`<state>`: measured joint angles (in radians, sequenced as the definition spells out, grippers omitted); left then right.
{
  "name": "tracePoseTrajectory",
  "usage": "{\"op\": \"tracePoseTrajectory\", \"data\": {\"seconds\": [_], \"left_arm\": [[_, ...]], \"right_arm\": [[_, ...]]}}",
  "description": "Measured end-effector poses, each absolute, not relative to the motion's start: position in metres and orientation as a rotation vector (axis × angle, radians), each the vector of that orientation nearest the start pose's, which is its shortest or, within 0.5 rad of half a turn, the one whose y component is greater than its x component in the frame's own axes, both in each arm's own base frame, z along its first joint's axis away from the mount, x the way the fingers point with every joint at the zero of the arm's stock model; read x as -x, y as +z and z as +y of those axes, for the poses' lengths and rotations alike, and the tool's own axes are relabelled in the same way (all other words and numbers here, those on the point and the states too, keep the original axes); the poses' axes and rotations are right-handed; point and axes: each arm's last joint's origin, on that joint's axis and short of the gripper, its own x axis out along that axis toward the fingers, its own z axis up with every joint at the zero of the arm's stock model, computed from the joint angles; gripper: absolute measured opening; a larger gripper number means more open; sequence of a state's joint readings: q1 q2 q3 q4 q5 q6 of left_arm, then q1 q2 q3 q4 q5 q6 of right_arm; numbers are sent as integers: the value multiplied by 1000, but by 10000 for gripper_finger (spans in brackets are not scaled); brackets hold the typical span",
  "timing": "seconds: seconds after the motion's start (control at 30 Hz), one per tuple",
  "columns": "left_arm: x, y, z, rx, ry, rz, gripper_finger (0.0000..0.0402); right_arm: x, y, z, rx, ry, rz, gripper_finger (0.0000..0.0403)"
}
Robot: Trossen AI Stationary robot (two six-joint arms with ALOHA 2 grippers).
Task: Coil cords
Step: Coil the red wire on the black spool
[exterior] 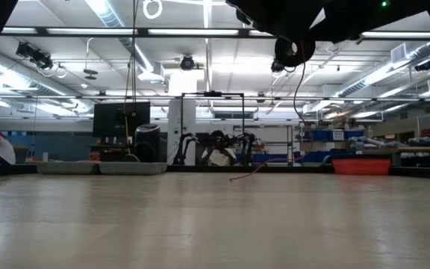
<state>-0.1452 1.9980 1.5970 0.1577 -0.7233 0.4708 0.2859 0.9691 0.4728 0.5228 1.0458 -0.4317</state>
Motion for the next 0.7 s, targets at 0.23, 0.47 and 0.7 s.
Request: {"op": "tracePoseTrajectory", "data": {"seconds": [0.23, 0.47, 0.7], "left_arm": [[-463, 283, -48, -478, 540, 324, 1], [-464, 283, -49, -452, 515, 319, 41], [-463, 277, -46, -549, 470, 385, 92]], "right_arm": [[-195, 271, 32, 413, -750, 65, 0], [-195, 273, 33, 391, -719, 36, 0], [-195, 273, 34, 394, -717, 33, 0]]}}
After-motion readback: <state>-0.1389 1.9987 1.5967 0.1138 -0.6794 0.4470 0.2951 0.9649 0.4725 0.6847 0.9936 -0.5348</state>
